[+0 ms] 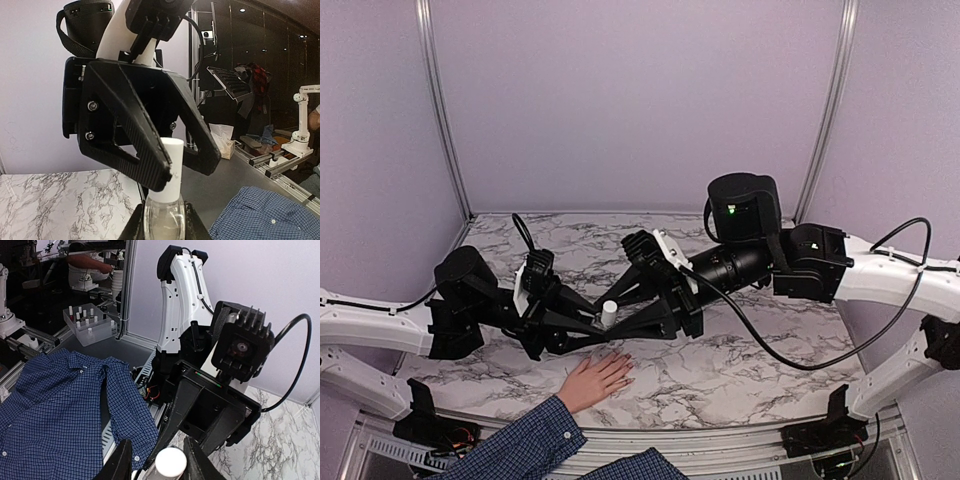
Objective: Paint the nails
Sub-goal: Screw the nail polish bottle cap onto the nail polish bottle.
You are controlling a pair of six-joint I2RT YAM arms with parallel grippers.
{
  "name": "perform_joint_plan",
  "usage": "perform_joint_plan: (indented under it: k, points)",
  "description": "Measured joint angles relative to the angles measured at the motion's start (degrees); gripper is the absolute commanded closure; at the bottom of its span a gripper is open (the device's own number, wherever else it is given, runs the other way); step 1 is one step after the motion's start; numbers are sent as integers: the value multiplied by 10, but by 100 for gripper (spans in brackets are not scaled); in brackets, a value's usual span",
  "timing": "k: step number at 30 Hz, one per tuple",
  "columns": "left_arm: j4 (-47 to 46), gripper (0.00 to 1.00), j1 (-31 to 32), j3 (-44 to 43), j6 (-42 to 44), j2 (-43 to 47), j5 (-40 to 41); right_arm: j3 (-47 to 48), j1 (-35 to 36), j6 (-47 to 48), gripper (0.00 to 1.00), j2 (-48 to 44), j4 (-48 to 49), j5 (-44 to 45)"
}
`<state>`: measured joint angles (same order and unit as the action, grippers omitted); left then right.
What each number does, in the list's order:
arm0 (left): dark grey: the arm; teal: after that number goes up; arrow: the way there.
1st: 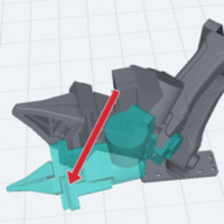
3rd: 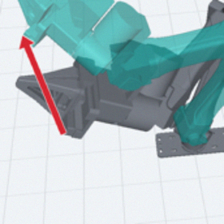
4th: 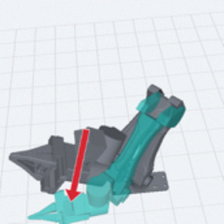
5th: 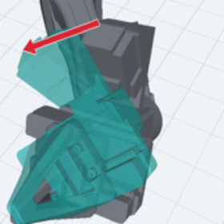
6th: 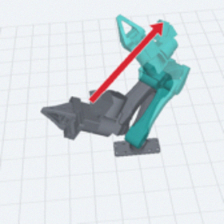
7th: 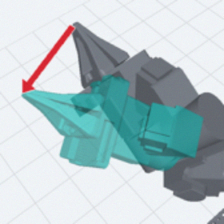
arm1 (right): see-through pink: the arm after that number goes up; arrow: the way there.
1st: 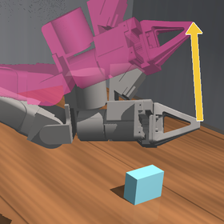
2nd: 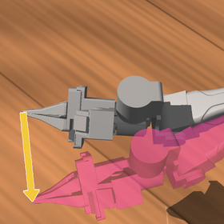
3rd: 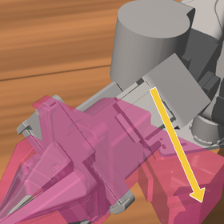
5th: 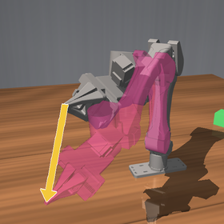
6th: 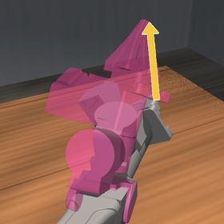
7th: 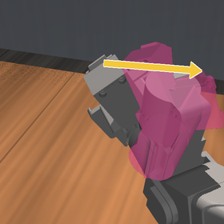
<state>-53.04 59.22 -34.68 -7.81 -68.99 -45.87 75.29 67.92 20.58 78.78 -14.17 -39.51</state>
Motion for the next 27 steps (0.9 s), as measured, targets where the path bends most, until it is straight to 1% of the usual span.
perform_joint_plan:
  k: [3,8,12,16,20,27]
  points:
    - [0,100,0,0,-2,0,-4,-1,0,4,83,-4,4,3]
    - [0,100,1,-2,-2,0,-6,-2,0,8,90,-5,9,12]
    - [0,100,1,-2,3,0,1,-5,-1,9,93,-5,14,16]
    - [4,100,1,-2,13,2,15,-23,-2,2,95,-13,38,26]
    - [8,100,1,-2,26,8,43,-33,-5,-15,98,-17,62,41]
    - [6,100,1,7,40,23,110,-40,-9,-55,100,-18,98,86]
